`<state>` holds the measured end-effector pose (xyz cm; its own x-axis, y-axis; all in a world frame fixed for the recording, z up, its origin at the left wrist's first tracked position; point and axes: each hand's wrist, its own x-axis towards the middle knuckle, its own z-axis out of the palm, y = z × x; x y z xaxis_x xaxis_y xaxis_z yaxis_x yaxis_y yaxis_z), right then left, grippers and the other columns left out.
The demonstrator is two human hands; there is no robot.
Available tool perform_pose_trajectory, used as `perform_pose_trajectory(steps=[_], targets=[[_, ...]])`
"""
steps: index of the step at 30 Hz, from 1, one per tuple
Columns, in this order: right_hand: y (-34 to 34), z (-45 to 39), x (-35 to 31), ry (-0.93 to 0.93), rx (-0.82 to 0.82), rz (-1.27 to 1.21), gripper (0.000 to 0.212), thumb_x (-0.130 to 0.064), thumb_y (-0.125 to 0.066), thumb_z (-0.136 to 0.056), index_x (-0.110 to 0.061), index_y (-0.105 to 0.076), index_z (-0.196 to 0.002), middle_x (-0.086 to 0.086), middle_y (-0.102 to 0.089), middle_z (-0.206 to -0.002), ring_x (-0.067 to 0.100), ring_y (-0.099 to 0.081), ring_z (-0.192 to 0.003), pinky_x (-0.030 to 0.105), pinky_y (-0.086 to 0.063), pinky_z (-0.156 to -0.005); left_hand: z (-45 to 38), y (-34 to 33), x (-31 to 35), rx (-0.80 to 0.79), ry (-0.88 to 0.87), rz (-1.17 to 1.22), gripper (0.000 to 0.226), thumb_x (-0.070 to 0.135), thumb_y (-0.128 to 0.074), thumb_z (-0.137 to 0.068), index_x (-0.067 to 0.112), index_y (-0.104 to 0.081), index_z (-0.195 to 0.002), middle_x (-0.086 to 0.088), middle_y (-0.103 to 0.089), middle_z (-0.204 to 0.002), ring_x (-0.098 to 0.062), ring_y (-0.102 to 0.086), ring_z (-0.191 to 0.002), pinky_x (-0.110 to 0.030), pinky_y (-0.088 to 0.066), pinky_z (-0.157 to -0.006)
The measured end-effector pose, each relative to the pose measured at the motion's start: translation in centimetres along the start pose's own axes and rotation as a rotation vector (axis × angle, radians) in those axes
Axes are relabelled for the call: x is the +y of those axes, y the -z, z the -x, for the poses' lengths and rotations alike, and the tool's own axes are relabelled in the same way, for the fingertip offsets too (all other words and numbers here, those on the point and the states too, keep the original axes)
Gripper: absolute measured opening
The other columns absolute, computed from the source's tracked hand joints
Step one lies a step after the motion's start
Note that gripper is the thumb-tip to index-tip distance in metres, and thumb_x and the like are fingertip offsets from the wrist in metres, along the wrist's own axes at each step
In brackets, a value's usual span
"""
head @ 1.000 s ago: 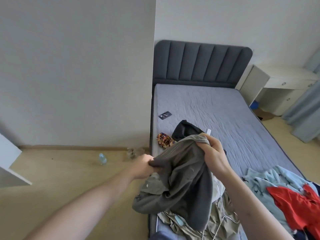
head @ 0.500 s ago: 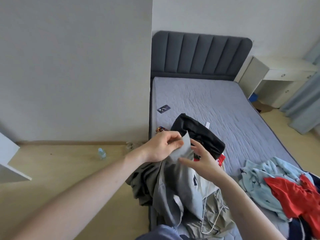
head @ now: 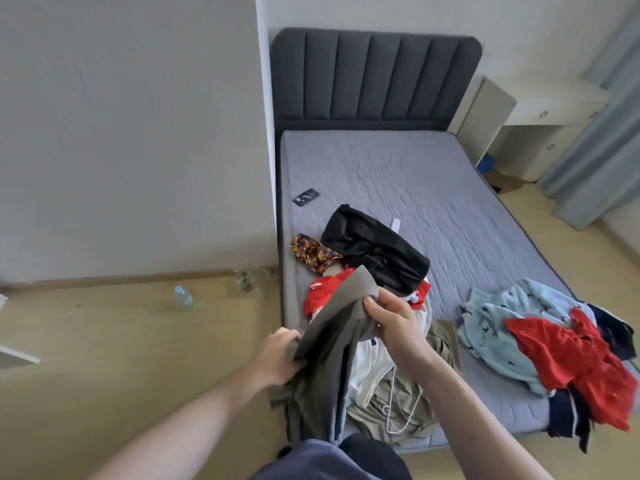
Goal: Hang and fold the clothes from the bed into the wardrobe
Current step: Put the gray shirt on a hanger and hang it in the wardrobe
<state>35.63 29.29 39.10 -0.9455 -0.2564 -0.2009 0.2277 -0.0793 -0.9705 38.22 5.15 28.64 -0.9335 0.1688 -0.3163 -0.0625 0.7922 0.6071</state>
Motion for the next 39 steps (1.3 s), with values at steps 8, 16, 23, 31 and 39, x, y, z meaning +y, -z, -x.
perform_pose_trajectory(steps=[8,16,23,31,39], targets=[[10.9,-0.5,6.3,-0.301,0.338,0.092,0.023,-0.034,-0.060,-0.097,-0.017,-0.074,-0.091,0.002,-0.068,-0.084,0.024,-0.059,-0.077,0.032,-0.047,-0.069,-5.9,-0.6,0.1,0.308,0.464,0.258,0.034,0.039,-0.057,-0.100,0.018,-0.056,-0.074,-0.002,-0.063,-0.071,-0.034,-0.064,-0.082,-0.036,-0.041,-0.063],[23.5,-3.4,19.0,-0.757,0.530,0.284,0.019,-0.024,-0.062,-0.099,-0.013,-0.077,-0.099,0.004,-0.074,-0.088,0.019,-0.064,-0.079,0.029,-0.049,-0.070,-10.0,1.4,3.0,0.360,0.341,0.109,0.053,0.045,-0.058,-0.100,0.010,-0.039,-0.064,0.004,-0.031,-0.050,-0.015,-0.031,-0.049,-0.035,-0.027,-0.053],[28.4,-5.0,32.6,-1.098,0.319,0.480,0.040,-0.027,-0.061,-0.095,-0.008,-0.063,-0.131,0.014,-0.069,-0.119,0.032,-0.063,-0.107,0.033,-0.047,-0.092,-13.8,-5.4,4.0,0.164,0.366,0.231,0.047,0.017,-0.057,-0.102,0.020,-0.043,-0.057,0.014,-0.026,-0.050,-0.005,-0.026,-0.053,-0.023,-0.021,-0.050],[30.0,-9.7,45.4,-1.279,0.473,0.299,0.071,-0.030,-0.071,-0.089,0.005,-0.044,-0.144,0.022,-0.059,-0.137,0.039,-0.058,-0.124,0.044,-0.046,-0.105,-16.7,-10.3,0.9,-0.004,0.578,0.368,0.032,0.036,-0.064,-0.099,0.009,-0.067,-0.083,-0.006,-0.050,-0.067,-0.016,-0.045,-0.066,-0.033,-0.033,-0.068],[31.4,-10.6,50.9,-1.294,0.501,0.170,0.034,-0.026,-0.072,-0.090,-0.003,-0.065,-0.115,0.018,-0.069,-0.115,0.036,-0.068,-0.098,0.046,-0.057,-0.086,-16.7,-11.2,-0.4,0.053,0.717,0.163,0.044,0.029,-0.056,-0.102,0.014,-0.042,-0.062,0.010,-0.031,-0.056,-0.009,-0.029,-0.050,-0.032,-0.023,-0.057]])
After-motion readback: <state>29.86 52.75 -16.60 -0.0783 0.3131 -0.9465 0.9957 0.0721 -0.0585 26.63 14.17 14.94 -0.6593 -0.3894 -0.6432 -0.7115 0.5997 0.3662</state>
